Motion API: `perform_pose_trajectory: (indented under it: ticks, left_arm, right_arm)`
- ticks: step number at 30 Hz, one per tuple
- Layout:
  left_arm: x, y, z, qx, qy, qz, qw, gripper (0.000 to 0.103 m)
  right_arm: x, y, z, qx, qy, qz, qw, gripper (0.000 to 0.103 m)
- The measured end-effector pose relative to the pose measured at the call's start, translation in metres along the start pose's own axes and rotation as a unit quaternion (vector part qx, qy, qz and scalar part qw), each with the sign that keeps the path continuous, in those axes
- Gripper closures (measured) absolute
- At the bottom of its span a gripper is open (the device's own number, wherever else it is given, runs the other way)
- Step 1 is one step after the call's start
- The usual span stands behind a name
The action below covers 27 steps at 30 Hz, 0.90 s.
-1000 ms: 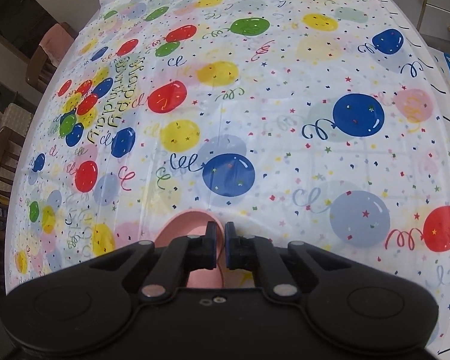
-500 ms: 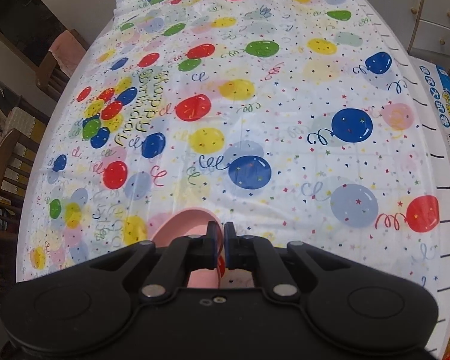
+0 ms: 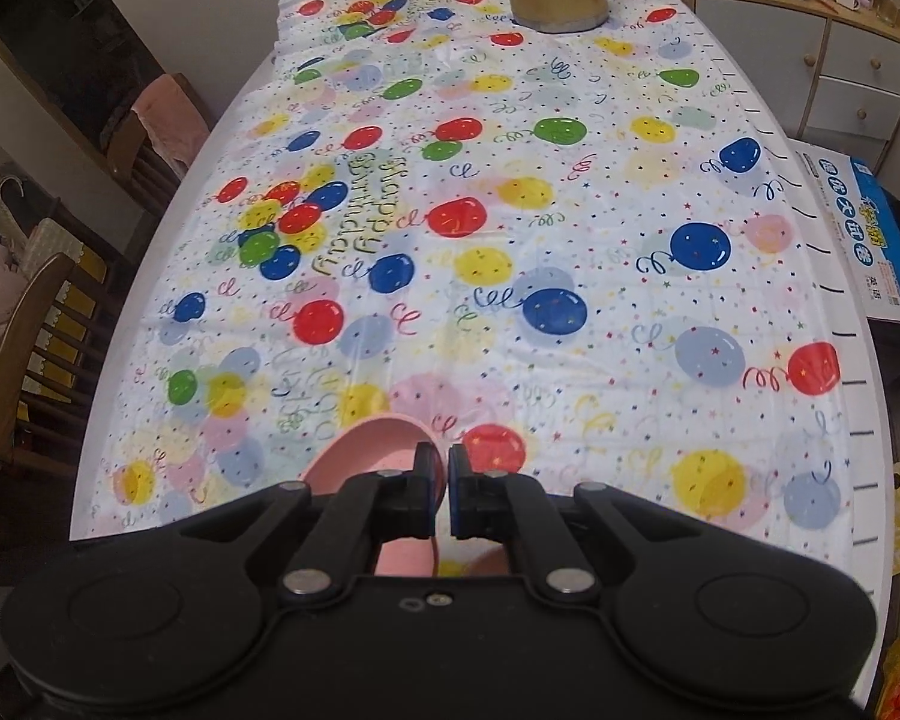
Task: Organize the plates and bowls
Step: 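Carry the pink heart dish with both grippers and lower it into the cream bowl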
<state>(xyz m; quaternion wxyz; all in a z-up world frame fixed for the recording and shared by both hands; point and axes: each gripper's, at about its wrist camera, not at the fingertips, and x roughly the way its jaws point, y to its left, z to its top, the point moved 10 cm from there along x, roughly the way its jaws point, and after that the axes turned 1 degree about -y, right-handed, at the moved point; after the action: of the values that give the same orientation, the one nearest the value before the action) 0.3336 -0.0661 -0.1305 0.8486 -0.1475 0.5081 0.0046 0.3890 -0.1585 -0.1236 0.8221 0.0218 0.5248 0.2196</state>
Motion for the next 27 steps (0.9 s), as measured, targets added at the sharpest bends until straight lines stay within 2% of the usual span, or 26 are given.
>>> perform_pose_trajectory:
  ticks: [13,27]
  left_arm:
    - [-0.056,0.027,-0.051,0.035,-0.002,-0.002,0.9994,0.091]
    - [-0.076,0.059,-0.105,0.042,0.023,-0.005,0.9988,0.091]
  right_arm:
    - [-0.042,0.053,-0.054,-0.003,-0.019,-0.002,1.000,0.101]
    - [-0.049,0.092,-0.114,-0.003,-0.006,-0.005,1.000,0.101]
